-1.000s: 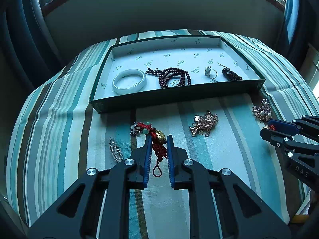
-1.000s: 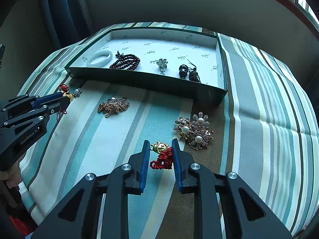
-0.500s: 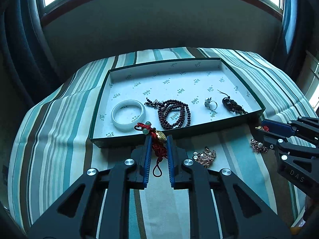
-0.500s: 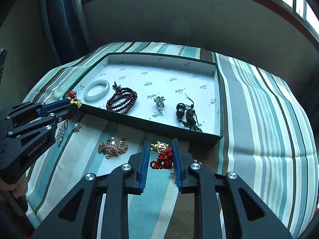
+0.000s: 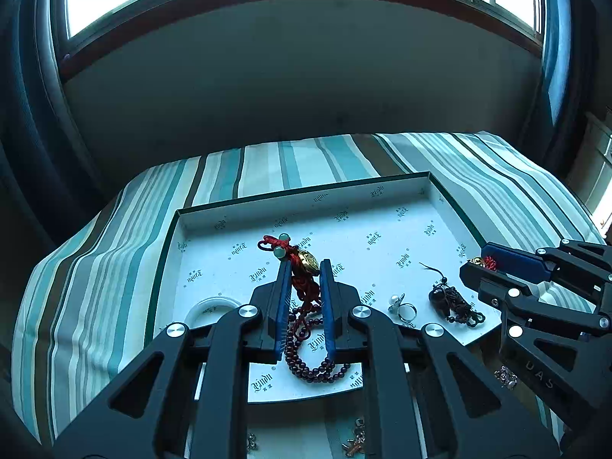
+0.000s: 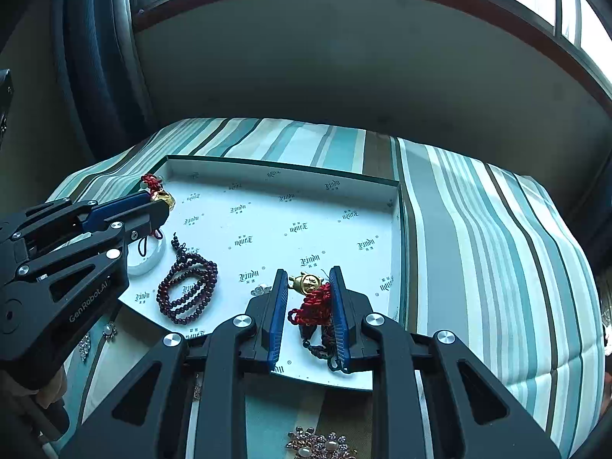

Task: Organize jewelry
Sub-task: 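Carry the tassel and charm into the white box and open both tools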

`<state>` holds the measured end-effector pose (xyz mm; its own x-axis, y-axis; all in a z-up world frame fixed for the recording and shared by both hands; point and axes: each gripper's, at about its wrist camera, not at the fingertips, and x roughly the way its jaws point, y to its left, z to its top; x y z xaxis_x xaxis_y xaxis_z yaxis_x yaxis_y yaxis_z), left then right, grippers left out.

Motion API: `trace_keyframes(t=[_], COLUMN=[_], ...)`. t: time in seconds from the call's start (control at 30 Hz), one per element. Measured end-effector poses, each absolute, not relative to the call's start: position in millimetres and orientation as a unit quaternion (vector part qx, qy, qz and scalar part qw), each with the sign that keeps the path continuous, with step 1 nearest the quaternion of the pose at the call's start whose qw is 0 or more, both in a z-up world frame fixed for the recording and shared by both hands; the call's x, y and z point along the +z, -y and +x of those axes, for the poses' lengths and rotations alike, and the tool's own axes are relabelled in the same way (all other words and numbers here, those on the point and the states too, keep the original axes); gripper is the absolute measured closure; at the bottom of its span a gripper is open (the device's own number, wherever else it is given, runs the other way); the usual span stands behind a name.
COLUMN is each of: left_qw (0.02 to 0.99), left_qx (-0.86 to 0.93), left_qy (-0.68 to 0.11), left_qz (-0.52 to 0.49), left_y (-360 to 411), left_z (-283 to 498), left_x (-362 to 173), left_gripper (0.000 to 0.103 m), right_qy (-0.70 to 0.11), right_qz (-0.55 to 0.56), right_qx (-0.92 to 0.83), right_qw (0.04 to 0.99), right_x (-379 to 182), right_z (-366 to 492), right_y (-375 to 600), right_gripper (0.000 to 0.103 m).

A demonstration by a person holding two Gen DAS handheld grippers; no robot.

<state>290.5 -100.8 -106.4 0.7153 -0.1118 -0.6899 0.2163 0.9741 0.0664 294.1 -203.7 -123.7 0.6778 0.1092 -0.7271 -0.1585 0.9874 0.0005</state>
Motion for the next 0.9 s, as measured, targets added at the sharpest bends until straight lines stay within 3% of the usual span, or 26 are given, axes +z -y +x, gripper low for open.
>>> trace_keyframes(t=[0.63, 0.77, 0.8, 0.9], left_qw=[0.895, 0.895, 0.895, 0.898], left_qx=[-0.069, -0.064, -0.062, -0.056], left_qy=[-0.433, -0.433, -0.433, -0.427], left_qz=[0.082, 0.086, 0.088, 0.088], left_y=[129.4, 130.3, 130.7, 130.9], left_z=[362.2, 359.7, 359.3, 358.4], left_x=[-172.7, -173.4, -173.5, -170.9], left_gripper=[0.086, 0.064, 0.054, 0.046], right_qy=[-0.44, -0.44, -0.441, -0.435], right_qz=[-0.027, -0.03, -0.03, -0.03], right_qx=[0.036, 0.036, 0.037, 0.035], right_qw=[0.897, 0.897, 0.896, 0.899], right_x=[-182.4, -182.6, -182.4, -180.3], right_z=[356.1, 356.0, 355.7, 353.4], right_y=[217.4, 216.0, 216.1, 216.0], right_gripper=[0.08, 0.079, 0.078, 0.064])
